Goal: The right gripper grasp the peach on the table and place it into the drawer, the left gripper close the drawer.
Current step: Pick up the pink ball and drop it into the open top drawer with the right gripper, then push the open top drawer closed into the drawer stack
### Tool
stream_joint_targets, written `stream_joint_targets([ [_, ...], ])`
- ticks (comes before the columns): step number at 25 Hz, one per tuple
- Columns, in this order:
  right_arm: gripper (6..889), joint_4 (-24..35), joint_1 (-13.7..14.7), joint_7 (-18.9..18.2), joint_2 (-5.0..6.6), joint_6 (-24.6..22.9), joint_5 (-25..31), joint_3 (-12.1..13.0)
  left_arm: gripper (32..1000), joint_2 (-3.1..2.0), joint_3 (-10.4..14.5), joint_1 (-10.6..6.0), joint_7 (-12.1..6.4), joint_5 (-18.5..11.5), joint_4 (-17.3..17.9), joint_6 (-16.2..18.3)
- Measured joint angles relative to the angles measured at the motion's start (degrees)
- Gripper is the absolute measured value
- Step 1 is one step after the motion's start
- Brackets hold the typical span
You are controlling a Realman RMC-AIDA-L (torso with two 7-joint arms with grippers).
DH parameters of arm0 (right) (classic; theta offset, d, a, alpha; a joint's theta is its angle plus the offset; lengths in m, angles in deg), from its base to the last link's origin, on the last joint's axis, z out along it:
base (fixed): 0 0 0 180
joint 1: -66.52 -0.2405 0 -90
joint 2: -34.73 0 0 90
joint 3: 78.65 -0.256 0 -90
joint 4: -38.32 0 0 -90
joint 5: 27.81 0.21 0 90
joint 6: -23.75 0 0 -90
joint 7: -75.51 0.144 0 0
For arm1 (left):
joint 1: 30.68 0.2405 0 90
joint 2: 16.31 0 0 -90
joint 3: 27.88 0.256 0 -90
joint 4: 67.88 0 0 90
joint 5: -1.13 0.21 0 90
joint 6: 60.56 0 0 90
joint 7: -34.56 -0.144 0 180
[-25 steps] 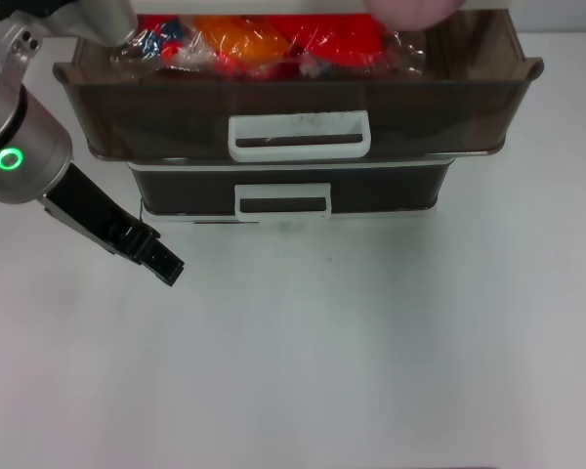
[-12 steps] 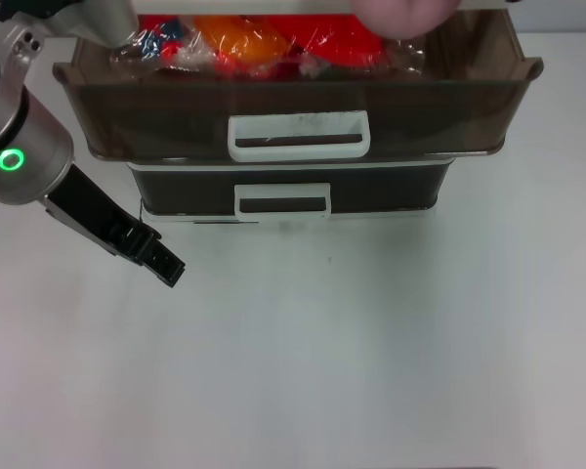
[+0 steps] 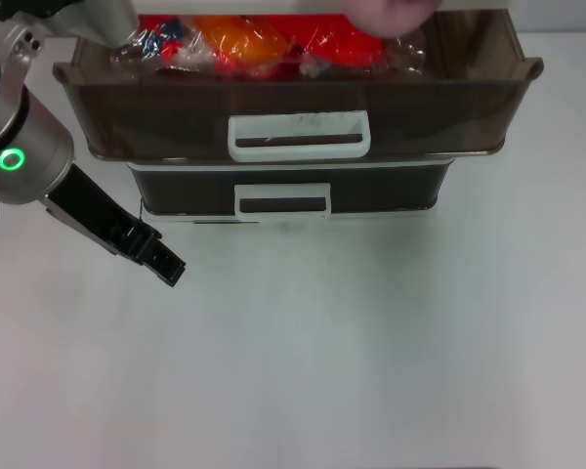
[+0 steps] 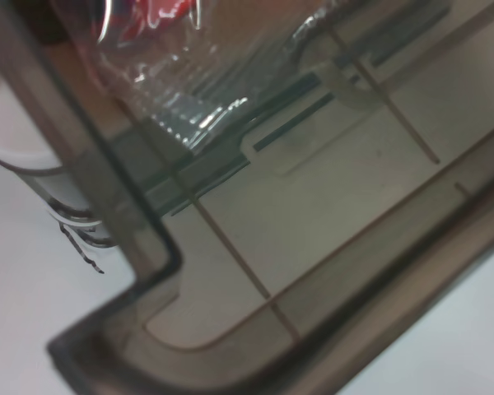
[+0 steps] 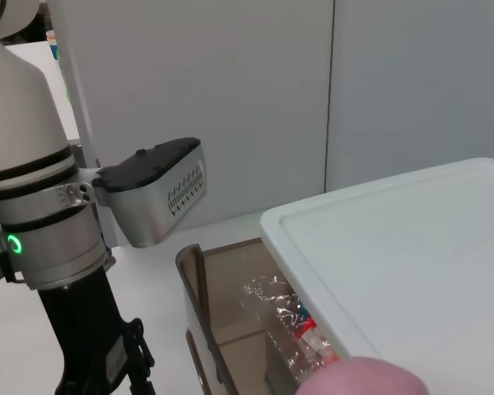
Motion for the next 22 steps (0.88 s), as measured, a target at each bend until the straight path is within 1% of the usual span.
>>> stream_joint_targets([
  [4,287,-2.19,-1.21,0.1,0.0,-0.1,0.02,0.05,816,0.0,0.0,0.0,0.0,-0.04,-0.01,-0.08],
  [8,400,-4.64,-2.25,-0.04,0.0,-0.26,-0.03,0.1,816,0.0,0.0,0.0,0.0,-0.02,-0.01,-0.08],
  [13,541,-4.85,-2.34,-0.22,0.0,-0.25,-0.03,0.05,816,0.0,0.0,-0.01,0.0,-0.03,0.1,-0.07],
  [18,739,-4.57,-2.34,-0.25,0.0,-0.35,-0.02,0.11,816,0.0,0.0,0.0,0.0,-0.02,0.2,-0.07],
  [22,742,-4.52,-2.3,-0.26,0.0,-0.36,-0.01,0.08,816,0.0,0.0,-0.02,0.0,0.01,0.23,-0.07],
])
